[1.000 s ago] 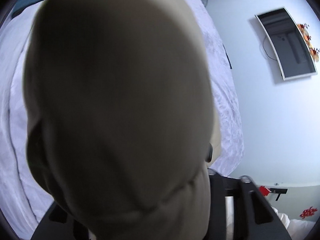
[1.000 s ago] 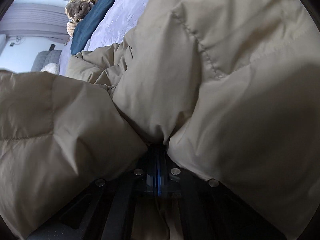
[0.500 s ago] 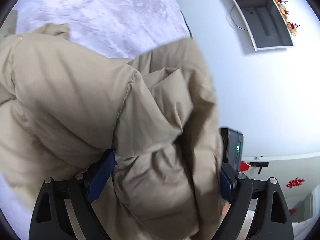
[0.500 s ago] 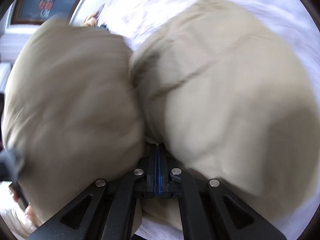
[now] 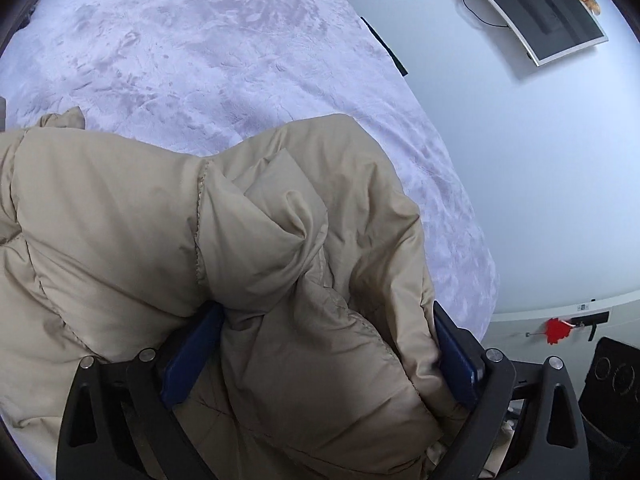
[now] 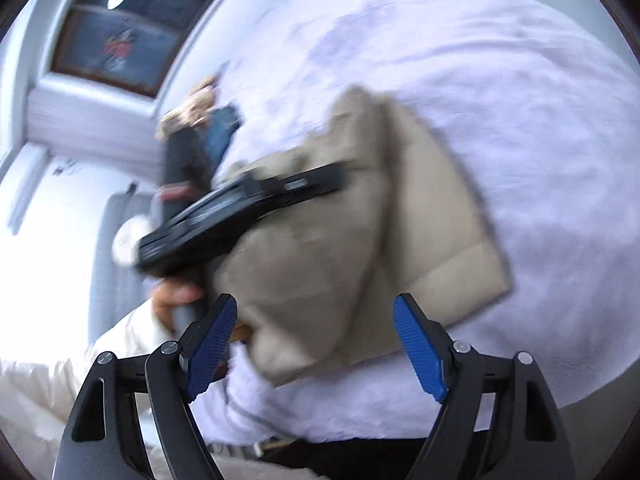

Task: Fold large clothes
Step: 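Lower the jacket bundle onto the bed and open both tools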

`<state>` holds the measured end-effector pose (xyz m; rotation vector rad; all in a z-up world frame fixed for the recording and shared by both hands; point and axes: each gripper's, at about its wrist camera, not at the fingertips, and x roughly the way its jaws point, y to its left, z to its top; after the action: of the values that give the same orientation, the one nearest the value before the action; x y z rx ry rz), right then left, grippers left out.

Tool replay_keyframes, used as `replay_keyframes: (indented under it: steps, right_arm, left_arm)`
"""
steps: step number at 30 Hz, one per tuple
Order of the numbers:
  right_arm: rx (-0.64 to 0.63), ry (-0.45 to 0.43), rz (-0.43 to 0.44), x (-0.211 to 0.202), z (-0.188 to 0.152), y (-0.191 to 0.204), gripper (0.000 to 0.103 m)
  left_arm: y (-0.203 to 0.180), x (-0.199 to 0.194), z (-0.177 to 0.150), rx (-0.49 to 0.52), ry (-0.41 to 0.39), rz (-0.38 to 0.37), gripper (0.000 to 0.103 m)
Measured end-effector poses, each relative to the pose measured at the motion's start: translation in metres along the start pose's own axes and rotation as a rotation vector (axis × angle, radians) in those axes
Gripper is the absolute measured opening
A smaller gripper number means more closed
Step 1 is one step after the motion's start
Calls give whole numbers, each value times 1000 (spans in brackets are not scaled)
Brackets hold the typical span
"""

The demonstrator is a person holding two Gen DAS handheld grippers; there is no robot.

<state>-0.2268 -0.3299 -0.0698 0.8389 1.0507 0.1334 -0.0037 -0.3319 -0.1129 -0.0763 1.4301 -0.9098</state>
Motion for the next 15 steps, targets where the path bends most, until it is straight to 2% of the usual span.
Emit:
replay_keyframes:
  steps: [1,2,3,4,5,6,7,9,12,13,15]
  right_arm:
    - [-30,20,-24,13,1,11,83]
    - [-68,36,-95,28,2,19,83]
    - [-96,40,-171,38,4,26,83]
    - [-122,34,-244,44,3,30,81]
    - [-140,9,-298,50,8,34,64]
    - [-149,-10,-337,54,13,33,32]
    - [-146,-14,-364,57,15,31,25]
    - [-132,-40,-398,57,19,23,21]
    - [-110,-37,-425,51,15,3,20]
    - [-95,-34,-429,49,15,-2,20]
    - [-58,-31,-431,33,17,-31,20]
  left_arm:
    - [5,-16,-6,13,-7,24,98]
    - [9,-20,-5,33,-21,43,98]
    - [3,-34,-7,70,-57,66,98]
    - [14,-48,-7,105,-102,94,98]
    - [16,-62,-9,131,-151,137,98]
    - [19,-74,-11,147,-205,187,98]
    - [26,-90,-15,150,-260,239,98]
    - [49,-106,-18,115,-318,326,98]
    - [95,-106,-18,27,-340,451,98]
    - [111,-98,-14,-11,-329,473,98]
    - [129,-80,-9,-71,-314,444,98]
